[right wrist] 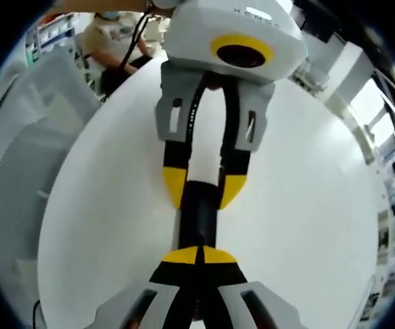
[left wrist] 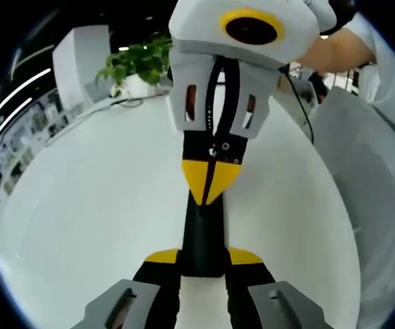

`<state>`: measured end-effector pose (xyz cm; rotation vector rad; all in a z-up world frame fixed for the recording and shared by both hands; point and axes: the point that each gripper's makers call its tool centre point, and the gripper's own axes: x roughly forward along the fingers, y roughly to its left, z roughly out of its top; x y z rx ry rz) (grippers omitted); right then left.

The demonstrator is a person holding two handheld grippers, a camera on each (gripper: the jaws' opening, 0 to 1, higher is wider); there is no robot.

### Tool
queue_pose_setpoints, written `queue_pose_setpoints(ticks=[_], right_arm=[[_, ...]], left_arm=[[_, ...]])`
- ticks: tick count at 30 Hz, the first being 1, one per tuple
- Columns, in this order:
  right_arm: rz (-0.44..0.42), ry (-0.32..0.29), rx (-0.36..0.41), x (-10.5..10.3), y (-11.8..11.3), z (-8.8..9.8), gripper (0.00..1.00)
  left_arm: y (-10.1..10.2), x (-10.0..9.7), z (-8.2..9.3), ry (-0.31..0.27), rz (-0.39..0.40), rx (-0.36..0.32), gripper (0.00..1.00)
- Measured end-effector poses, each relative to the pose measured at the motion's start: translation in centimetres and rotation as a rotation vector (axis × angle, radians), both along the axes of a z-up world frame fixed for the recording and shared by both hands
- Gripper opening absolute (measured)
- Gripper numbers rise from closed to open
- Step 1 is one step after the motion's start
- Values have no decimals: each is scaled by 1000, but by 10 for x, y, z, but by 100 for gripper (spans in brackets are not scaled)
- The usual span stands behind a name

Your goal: Press the specified remote control buttons in sequence, fully releasing each button before pressing the next.

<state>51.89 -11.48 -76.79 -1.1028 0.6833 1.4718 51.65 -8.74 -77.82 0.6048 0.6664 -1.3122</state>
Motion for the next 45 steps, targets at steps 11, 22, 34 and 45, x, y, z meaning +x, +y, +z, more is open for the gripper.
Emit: queue_pose_setpoints(ticks=[11,22,34,45], right_arm=[[-9,-22,46,1,1,16,0],[-17,-41,68,4,0,25,0],[-9,-49,82,5,4,30,0],[14,-39,71,1,11,25,0]], left_arm=[[0,0,0,-1,2,2,24],[0,1,0,0,3,2,24],[-1,0,0,2,3,4,24],[-1,-1,0,0,1,2,24]])
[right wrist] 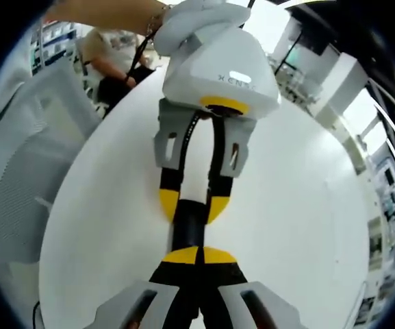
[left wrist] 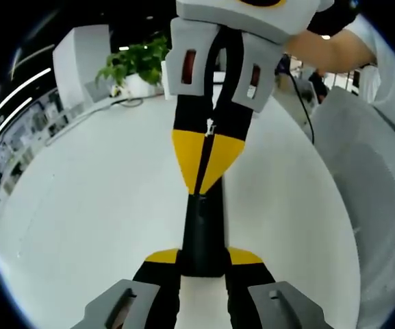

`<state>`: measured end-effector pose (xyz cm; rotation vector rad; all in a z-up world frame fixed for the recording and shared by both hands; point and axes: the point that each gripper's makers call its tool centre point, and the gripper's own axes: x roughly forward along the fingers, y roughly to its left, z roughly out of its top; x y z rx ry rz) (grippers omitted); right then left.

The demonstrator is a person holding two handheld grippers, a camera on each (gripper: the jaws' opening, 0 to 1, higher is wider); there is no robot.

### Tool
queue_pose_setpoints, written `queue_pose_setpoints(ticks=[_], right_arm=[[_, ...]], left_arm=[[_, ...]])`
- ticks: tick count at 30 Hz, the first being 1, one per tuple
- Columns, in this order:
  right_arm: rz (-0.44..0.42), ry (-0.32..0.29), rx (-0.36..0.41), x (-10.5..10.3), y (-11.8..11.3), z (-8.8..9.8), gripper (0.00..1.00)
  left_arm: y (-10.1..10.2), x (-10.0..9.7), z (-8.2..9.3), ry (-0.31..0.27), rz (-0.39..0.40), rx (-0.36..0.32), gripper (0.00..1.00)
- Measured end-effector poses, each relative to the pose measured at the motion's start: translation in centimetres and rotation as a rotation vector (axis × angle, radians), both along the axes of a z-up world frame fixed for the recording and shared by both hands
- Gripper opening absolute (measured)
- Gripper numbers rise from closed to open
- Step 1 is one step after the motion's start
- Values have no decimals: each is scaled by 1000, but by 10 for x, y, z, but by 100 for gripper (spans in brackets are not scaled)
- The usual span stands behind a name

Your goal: Press the specified remote control buttons in sequence, fully releasing each button before pressing the next.

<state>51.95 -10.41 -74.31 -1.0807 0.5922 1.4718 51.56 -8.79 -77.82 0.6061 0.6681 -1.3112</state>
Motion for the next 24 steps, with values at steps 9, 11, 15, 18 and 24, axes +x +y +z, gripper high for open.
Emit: queue_pose_setpoints(ticks=[9,11,15,18,24], right_arm=[[8,15,-14,-2,0,-8,0],[10,20,-17,-4,-1,-11,0],[13,27,-22,-5,0,-14,0],[13,31,-22,-5,1,-16,0],[16,41,-24,-6,2,-19,0]], left_arm=[[0,0,0,-7,-3,6,24],[0,0,0,-8,-5,9,24],[0,0,0,-7,-4,6,24],[0,0,0,-8,-5,9,24],[1,1,0,-8,-4,7,24]])
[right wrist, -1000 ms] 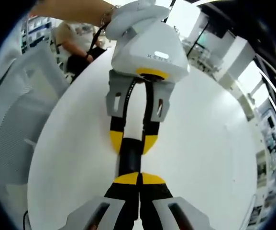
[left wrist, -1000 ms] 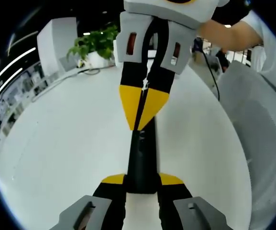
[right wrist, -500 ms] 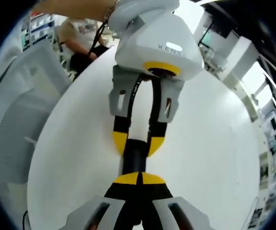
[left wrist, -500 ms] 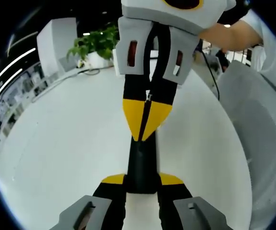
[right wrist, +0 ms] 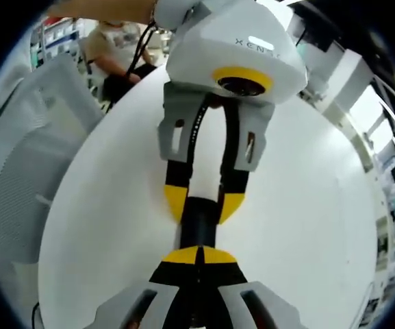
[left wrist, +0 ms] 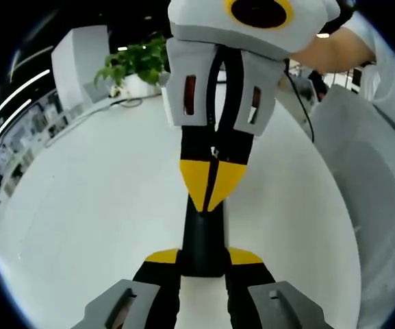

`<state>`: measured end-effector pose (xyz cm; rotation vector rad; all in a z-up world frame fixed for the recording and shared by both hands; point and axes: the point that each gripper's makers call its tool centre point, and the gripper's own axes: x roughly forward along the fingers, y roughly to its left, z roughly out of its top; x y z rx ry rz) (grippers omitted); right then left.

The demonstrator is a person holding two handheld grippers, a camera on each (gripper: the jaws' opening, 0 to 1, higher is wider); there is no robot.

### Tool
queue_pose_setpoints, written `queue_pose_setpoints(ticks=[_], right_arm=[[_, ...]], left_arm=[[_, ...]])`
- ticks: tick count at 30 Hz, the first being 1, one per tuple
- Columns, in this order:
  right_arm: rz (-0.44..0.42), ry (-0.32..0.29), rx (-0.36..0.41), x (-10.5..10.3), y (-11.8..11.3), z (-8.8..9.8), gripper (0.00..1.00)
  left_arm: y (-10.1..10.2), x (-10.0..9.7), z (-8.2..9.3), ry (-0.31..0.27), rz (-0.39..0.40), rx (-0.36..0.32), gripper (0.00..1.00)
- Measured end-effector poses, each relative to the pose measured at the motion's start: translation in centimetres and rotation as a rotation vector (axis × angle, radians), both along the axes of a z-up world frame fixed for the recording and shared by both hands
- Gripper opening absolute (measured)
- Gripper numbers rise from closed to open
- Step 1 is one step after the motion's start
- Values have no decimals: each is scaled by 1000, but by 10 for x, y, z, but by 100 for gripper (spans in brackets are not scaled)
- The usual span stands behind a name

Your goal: Press the specified remote control buttons in sequence, fully releasing each button before pressing the next.

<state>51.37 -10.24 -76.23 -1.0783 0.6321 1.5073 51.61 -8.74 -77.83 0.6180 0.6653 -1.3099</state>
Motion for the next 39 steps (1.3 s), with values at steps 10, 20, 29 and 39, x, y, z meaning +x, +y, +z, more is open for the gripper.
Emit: queue_pose_setpoints(ticks=[10,20,29,39], right_arm=[[1,10,-14,-1,-2,-6,0],[0,11,-22,0,-3,-9,0],[-16,14,-35,0,-2,-11,0],[-39,34,-51,0,-2,-11,0]], left_arm=[[0,0,0,-2,0,0,24],[0,0,0,-4,-1,-5,24],[0,0,-1,-2,-4,-4,24],[0,0,0,-6,-7,-6,24]])
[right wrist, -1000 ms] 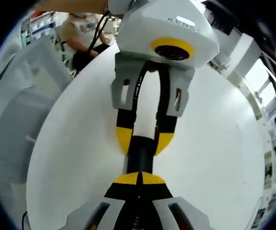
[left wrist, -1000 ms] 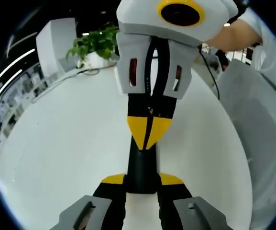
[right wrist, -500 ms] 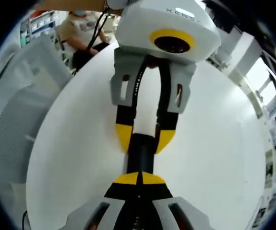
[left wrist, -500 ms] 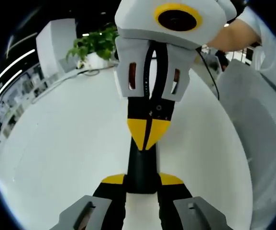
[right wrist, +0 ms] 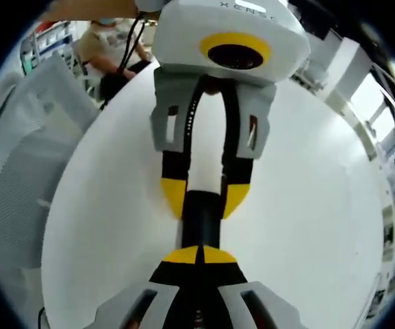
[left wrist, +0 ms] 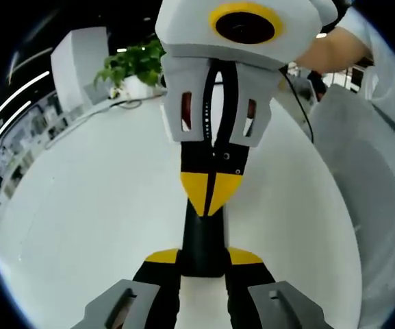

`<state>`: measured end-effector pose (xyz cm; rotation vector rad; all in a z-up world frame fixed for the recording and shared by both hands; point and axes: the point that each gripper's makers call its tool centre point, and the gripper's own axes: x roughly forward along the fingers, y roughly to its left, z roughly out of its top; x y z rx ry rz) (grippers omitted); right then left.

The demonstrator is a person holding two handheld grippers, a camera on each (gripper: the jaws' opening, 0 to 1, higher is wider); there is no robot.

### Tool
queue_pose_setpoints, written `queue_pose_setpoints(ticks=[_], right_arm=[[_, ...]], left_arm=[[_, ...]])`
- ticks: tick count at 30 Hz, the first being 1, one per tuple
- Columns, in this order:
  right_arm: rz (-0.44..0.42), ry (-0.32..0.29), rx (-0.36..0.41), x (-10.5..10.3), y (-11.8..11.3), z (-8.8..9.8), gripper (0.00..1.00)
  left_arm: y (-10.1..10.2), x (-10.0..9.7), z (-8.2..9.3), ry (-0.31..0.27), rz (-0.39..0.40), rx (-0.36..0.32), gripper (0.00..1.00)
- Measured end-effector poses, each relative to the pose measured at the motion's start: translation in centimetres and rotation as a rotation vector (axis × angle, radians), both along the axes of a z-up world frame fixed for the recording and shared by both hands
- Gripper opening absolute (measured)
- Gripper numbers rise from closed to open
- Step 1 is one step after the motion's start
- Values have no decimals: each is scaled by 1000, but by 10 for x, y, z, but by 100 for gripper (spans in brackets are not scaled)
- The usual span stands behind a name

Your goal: Press the specified remote control buttons in sequence, fully releasing each button before pressing the next.

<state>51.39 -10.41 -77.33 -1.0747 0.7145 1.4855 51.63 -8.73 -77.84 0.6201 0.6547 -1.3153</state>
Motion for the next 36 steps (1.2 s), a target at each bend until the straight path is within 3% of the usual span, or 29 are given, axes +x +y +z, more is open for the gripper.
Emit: queue_pose_setpoints(ticks=[12,29,36], right_arm=[[-2,-19,-17,0,-1,0,0],[12,-35,21,-1,-2,2,0],[3,-35,55,-1,1,12,0]], left_arm=[[-1,-1,1,0,1,1,24],[-1,-2,1,1,0,5,24],[-2,-2,1,1,1,5,24]])
